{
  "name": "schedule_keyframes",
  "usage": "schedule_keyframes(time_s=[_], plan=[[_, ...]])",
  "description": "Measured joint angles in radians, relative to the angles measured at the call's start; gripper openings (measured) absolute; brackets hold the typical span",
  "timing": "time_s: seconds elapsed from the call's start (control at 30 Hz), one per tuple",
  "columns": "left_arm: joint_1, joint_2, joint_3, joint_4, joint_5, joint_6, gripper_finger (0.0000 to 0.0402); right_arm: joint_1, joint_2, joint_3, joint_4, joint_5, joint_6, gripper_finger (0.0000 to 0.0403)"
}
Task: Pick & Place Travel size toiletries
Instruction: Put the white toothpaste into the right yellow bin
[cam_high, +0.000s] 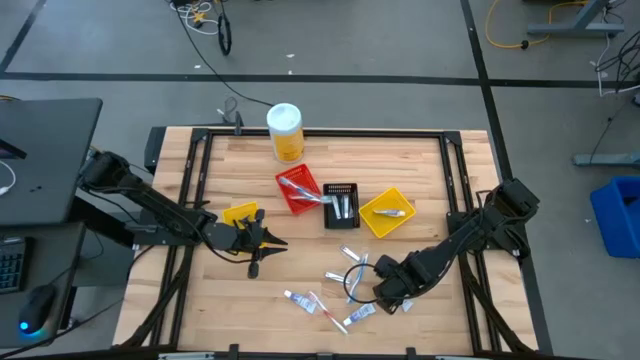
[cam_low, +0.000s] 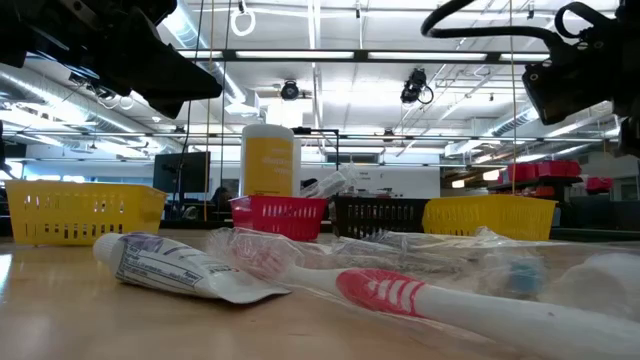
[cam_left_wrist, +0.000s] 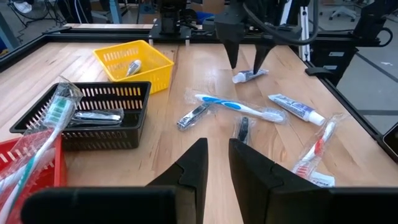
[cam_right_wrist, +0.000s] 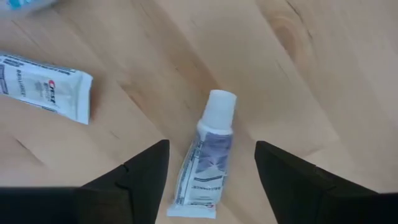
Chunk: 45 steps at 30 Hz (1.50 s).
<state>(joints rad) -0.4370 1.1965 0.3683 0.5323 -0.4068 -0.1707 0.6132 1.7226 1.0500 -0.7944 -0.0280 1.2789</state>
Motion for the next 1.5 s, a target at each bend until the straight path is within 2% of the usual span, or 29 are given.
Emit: schedule_keyframes(time_s=[0.23,0.5,0.8,0.93,1.23,1.43,1.5], plan=[[0.0,0.0,0.0,0.0,0.0,0.0,0.0071,0.005,0.001,-0.076,0.127,-0.008,0.029,0.0237],[0.0,0.0,0.0,-0.001,0.0,0.003,0.0071,0.005,-0.003,-0.129,0.147,-0.016,0.004,0.0211],[0.0,0.0,0.0,0.0,0.0,-0.011,0.0071,0.003,-0.002,-0.132,0.15,0.008,-0.012,0.0132],[0.0,0.0,0.0,0.001,0.0,-0.013,0.0071,0.002,-0.001,-0.133,0.148,0.002,-0.031,0.0108],[0.0,0.0,0.0,0.001,0.0,-0.017,0.0071,-0.016,-0.011,-0.114,0.117,-0.005,-0.061,0.0098],[0.0,0.0,0.0,0.0,0.0,-0.013,0.0071,-0.066,-0.109,-0.108,0.11,0.023,-0.119,0.0098],[0.0,0.0,0.0,0.001,-0.001,-0.002,0.0071,-0.085,-0.152,-0.108,0.117,0.068,-0.156,0.0098]])
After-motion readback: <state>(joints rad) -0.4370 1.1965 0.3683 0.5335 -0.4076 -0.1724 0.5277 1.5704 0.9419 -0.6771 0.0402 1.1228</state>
